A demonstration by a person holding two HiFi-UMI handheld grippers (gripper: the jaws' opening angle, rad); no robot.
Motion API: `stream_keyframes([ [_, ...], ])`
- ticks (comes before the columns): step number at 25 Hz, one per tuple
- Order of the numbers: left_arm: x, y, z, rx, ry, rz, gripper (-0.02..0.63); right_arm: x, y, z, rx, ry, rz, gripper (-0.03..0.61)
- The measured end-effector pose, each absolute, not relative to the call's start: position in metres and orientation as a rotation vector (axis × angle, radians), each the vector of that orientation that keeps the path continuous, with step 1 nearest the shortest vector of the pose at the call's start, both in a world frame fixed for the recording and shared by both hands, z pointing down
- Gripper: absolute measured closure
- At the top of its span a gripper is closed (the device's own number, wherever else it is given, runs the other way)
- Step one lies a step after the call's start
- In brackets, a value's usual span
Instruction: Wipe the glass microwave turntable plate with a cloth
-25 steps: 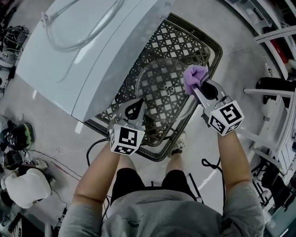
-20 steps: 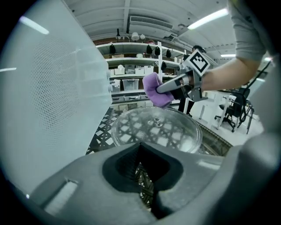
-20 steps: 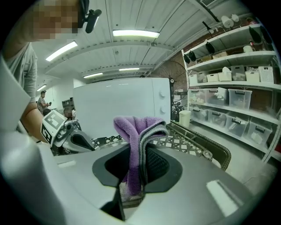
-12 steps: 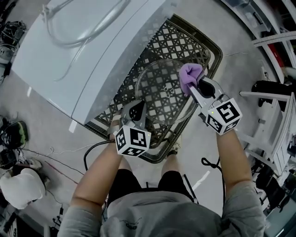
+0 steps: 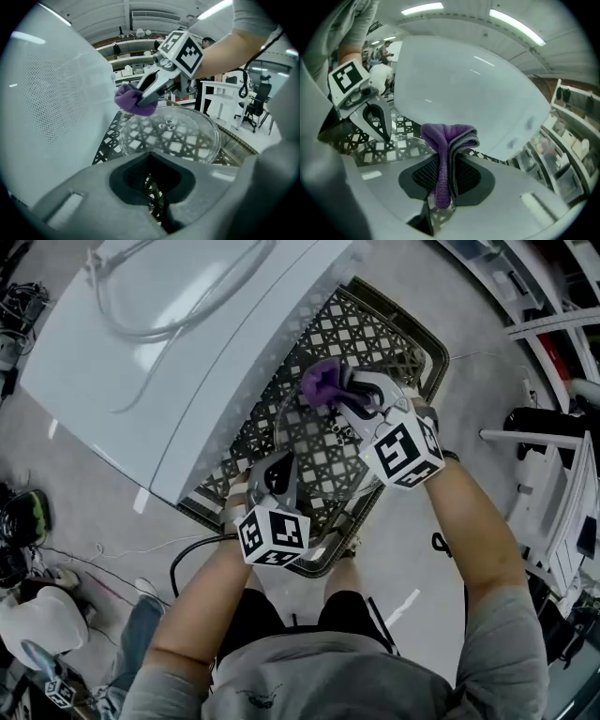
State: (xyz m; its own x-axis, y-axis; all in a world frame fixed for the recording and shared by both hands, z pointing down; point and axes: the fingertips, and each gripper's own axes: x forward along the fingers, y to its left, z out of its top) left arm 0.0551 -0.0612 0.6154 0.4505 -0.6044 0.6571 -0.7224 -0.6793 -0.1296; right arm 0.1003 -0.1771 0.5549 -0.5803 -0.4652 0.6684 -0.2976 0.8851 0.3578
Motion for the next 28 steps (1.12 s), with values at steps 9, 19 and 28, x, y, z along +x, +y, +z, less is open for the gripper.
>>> stream_keyframes([
  [9, 0.055, -0.061, 0.615, 2.528, -1.165, 1.04, 0.612, 0.054, -0.171, 0.59, 0.288, -2.039, -0.577, 0.486],
  [19, 0.054, -0.062, 0.616, 2.524, -1.164, 1.031, 0.612, 0.088, -0.183, 0.599, 0.288, -1.939, -0.555, 0.488],
  [28, 0.055, -0.063, 0.616, 2.517, -1.158, 1.022, 0.612, 0.169, -0.193, 0.597, 0.336, -1.811, -0.509, 0.488],
])
